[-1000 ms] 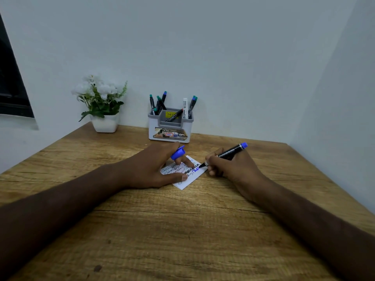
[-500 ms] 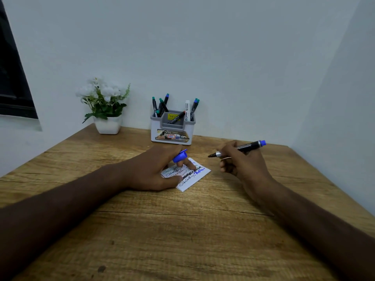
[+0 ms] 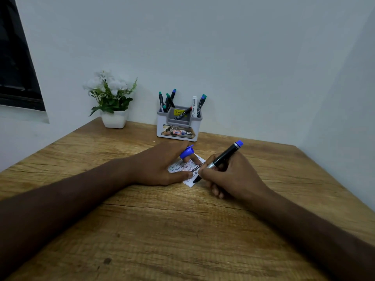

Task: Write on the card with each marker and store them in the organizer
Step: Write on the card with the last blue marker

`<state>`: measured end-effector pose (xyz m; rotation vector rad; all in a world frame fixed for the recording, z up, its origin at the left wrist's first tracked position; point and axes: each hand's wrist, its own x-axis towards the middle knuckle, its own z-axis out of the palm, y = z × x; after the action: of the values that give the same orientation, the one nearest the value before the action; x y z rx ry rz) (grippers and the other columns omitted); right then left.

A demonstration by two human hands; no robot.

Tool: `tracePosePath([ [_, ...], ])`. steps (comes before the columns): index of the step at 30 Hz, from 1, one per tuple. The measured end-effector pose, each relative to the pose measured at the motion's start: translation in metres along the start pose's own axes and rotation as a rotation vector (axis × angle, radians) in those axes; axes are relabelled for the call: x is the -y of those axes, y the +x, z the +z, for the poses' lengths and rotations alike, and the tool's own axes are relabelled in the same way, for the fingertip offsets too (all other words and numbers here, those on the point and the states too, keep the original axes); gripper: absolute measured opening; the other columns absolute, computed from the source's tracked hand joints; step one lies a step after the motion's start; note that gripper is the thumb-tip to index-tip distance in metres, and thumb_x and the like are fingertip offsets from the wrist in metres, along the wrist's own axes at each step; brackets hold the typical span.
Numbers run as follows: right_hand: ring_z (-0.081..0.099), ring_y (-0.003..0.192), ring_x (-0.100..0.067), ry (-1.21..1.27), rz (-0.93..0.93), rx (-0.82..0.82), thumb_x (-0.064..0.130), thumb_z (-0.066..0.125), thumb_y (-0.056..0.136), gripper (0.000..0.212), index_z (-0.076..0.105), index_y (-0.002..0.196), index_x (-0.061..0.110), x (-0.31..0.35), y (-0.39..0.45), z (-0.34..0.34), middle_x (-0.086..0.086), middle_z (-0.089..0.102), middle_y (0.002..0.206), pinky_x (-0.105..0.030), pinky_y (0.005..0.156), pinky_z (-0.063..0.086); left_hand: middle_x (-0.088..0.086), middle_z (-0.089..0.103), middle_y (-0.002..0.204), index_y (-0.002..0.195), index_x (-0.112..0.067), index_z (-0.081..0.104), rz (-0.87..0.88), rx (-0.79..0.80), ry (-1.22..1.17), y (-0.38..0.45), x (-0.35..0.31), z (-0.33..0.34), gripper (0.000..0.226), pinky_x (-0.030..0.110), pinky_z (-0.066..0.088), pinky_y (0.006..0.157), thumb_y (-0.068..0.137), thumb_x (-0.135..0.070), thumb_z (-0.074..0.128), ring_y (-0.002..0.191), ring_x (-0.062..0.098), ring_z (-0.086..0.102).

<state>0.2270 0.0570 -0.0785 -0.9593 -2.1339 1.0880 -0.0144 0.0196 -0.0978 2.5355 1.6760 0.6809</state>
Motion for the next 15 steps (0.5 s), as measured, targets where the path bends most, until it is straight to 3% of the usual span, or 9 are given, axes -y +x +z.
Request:
tracePosePath([
  [2, 0.064, 0.048, -0.020, -0.023, 0.001, -0.004, 0.019, 0.077, 0.090, 0.014, 0.076, 0.081, 0.009, -0.0003, 0.0004, 0.0001, -0.011, 0.075, 0.063, -0.029, 0.050, 0.052, -0.014, 0.060, 0.110, 0.122, -0.028, 0.058, 0.002, -0.004, -0.001, 0.0001, -0.0003, 0.0002, 0.043, 0.031, 0.049, 0.085, 0.094, -0.059, 0.066, 0.097, 0.006, 0.056],
  [6, 0.066, 0.050, -0.020, -0.036, -0.013, 0.011, 0.021, 0.077, 0.092, 0.014, 0.077, 0.083, 0.011, -0.0003, -0.0012, 0.0001, -0.009, 0.078, 0.069, -0.029, 0.050, 0.052, -0.015, 0.060, 0.105, 0.118, -0.024, 0.060, 0.031, -0.034, -0.012, -0.0001, -0.0010, -0.0002, 0.039, 0.012, 0.039, 0.077, 0.094, -0.053, 0.069, 0.095, 0.003, 0.054],
  [11, 0.067, 0.051, -0.016, -0.016, -0.005, 0.009, 0.017, 0.075, 0.093, 0.010, 0.077, 0.086, 0.009, -0.0002, 0.0001, -0.0014, -0.009, 0.078, 0.069, -0.028, 0.050, 0.053, -0.014, 0.061, 0.110, 0.123, -0.026, 0.060, -0.001, 0.000, 0.006, 0.0012, 0.0019, 0.0000, 0.044, 0.022, 0.045, 0.081, 0.094, -0.059, 0.065, 0.096, 0.004, 0.055],
  [15, 0.069, 0.054, -0.016, 0.018, -0.002, 0.015, 0.016, 0.075, 0.095, 0.012, 0.077, 0.090, 0.005, -0.0010, -0.0004, -0.0016, -0.010, 0.079, 0.072, -0.026, 0.053, 0.054, -0.016, 0.061, 0.110, 0.122, -0.027, 0.060, 0.005, -0.006, -0.013, 0.0008, 0.0006, -0.0005, 0.042, 0.019, 0.044, 0.081, 0.094, -0.058, 0.066, 0.098, 0.002, 0.055],
])
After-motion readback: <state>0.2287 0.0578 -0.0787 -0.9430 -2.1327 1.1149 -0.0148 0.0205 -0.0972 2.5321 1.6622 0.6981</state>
